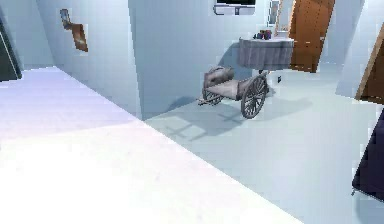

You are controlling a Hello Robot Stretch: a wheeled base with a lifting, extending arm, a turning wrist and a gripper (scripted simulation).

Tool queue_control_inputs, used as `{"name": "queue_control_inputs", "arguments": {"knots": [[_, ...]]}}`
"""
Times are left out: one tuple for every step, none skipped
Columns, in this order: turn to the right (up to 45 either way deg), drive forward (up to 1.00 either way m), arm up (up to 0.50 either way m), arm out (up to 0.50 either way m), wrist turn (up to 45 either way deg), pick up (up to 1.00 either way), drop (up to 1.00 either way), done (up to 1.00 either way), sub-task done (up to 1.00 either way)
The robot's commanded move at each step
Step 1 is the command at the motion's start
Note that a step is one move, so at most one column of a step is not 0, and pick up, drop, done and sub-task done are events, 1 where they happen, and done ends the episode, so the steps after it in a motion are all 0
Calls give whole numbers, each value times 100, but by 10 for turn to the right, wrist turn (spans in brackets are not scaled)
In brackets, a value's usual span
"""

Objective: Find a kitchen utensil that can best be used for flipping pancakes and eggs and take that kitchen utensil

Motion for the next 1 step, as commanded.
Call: {"name": "queue_control_inputs", "arguments": {"knots": [[0, 10, 0, 0, 0, 0, 0, 0, 0]]}}
